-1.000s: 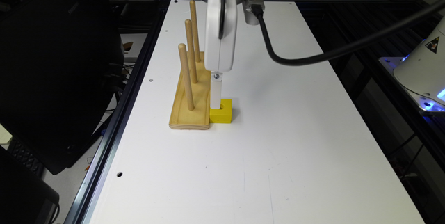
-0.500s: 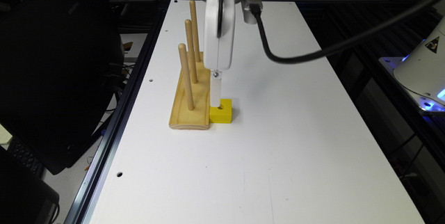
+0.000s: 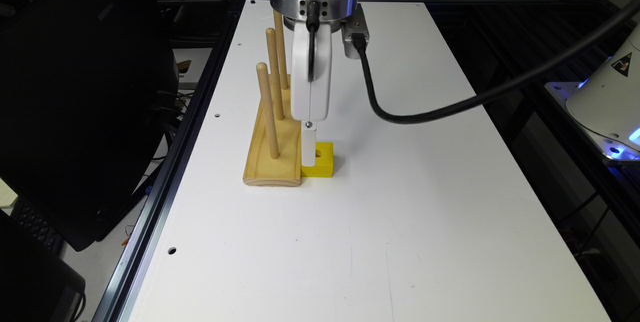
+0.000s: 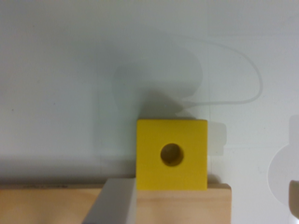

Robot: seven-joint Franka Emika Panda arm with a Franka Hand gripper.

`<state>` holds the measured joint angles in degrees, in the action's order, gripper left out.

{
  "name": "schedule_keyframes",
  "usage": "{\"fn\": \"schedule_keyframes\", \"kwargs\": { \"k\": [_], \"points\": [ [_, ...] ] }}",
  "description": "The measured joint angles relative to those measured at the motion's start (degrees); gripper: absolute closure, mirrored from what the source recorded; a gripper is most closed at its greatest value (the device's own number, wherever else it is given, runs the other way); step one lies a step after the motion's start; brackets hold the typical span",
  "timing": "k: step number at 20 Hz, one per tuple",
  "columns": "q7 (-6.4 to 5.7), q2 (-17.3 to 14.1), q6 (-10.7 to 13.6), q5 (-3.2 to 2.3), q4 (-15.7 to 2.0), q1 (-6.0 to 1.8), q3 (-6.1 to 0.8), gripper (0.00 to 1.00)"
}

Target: Pick up yellow block.

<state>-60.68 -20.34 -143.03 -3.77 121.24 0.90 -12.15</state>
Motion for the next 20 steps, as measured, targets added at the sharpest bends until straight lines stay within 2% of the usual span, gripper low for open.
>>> {"fn": "schedule_keyframes", "kwargs": {
  "k": [4, 10, 17, 20],
  "points": [
    [0.0, 0.0, 0.1, -0.03, 0.03, 0.0, 0.09, 0.0],
    [0.06, 0.0, 0.1, -0.2, 0.04, -0.04, 0.59, 0.0],
    [0.06, 0.0, 0.1, -0.25, 0.15, -0.04, 0.69, 0.0],
    [0.06, -1.4, -0.7, -0.48, 0.3, -0.03, 0.82, 0.0]
  ]
}}
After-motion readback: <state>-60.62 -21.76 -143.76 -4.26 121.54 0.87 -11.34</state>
